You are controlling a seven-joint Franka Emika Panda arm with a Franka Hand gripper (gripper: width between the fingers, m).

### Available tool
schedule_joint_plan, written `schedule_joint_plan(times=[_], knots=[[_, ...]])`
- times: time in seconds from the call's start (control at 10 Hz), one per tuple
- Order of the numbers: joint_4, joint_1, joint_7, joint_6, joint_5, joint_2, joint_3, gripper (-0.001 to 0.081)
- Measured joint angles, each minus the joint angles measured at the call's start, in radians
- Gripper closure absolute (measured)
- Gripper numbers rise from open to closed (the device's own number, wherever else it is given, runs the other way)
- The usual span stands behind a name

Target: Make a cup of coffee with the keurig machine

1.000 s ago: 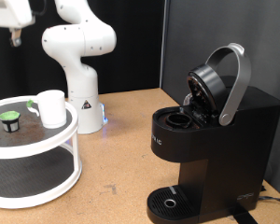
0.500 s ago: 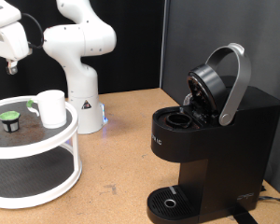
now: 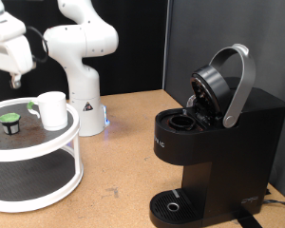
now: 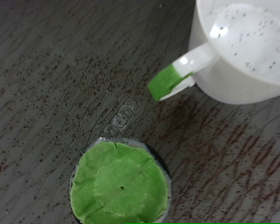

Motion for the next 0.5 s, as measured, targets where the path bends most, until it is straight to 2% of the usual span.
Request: schedule_joint_plan(times=[0.5], knots=[[-0.086,-0.001,0.006,0.211,-0.041,0.103,-0.056,0.0007]])
